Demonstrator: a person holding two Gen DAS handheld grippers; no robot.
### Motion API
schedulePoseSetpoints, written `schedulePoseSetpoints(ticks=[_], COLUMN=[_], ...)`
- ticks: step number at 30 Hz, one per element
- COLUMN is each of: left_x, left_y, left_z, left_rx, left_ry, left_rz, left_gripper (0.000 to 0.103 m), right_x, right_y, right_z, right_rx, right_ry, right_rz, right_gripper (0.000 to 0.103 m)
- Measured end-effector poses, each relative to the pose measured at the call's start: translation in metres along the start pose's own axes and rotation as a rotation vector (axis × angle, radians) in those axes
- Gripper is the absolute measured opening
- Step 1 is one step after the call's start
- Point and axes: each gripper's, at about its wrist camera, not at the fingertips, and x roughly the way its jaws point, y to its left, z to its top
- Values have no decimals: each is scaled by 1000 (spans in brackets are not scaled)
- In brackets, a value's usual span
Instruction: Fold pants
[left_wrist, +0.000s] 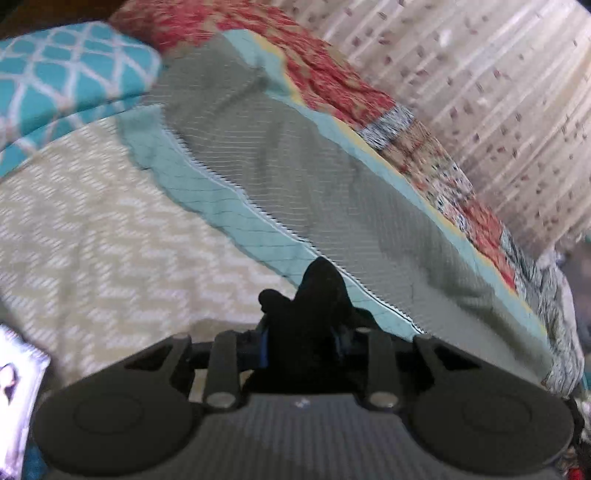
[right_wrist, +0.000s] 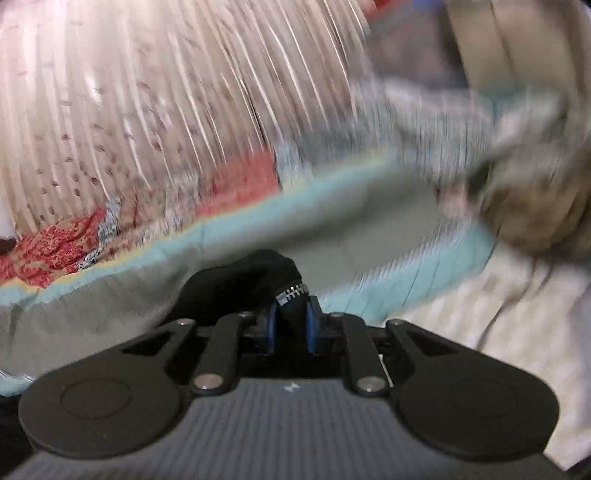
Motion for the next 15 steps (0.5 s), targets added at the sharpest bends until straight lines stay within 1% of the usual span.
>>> schedulePoseSetpoints(ticks=[1, 2, 3, 4, 5, 6, 7, 8, 10, 11, 13, 15], left_x=[-4, -7, -7, -9, -10, -13, -16, -18, -26, -29, -33, -37], left_y=[6, 10, 12, 14, 15, 16, 17, 18, 19, 20, 20, 19], left_z=[-6, -11, -16, -21, -24, -28, -30, -32, -34, -34, -34, -35], left_rx=[-7, -7, -3, 3, 8, 9, 4, 1, 0, -2, -6, 1], left_ry=[7, 14, 20, 25, 27, 29, 32, 31, 25, 22, 19, 11], left_rz=[1, 5, 10, 16, 21, 19, 14, 13, 12, 7, -1, -3], left_gripper=[27, 27, 27, 27, 27, 27, 27, 27, 27, 27, 27, 27], right_x=[-11, -18, -20, -24, -29, -32, -36, -40, -45, -46, -38, -22], right_y=[-3, -8, -15, -22, -28, -34, -41, -49, -62, -66, -66, -58], right_z=[-6, -14, -22, -32, -40, -48, -54, -56, -53, -46, -32, -18], right_rx=[-16, -24, -35, -57, -78, -84, -63, -21, 84, 125, 169, 194], right_ry=[10, 42, 83, 139, 179, 213, 246, 260, 250, 234, 208, 188], right_rz=[-18, -37, -53, -82, -123, -162, -187, -197, -209, -207, -206, -179], right_gripper=[29, 41, 55, 60, 62, 62, 62, 62, 62, 62, 62, 62])
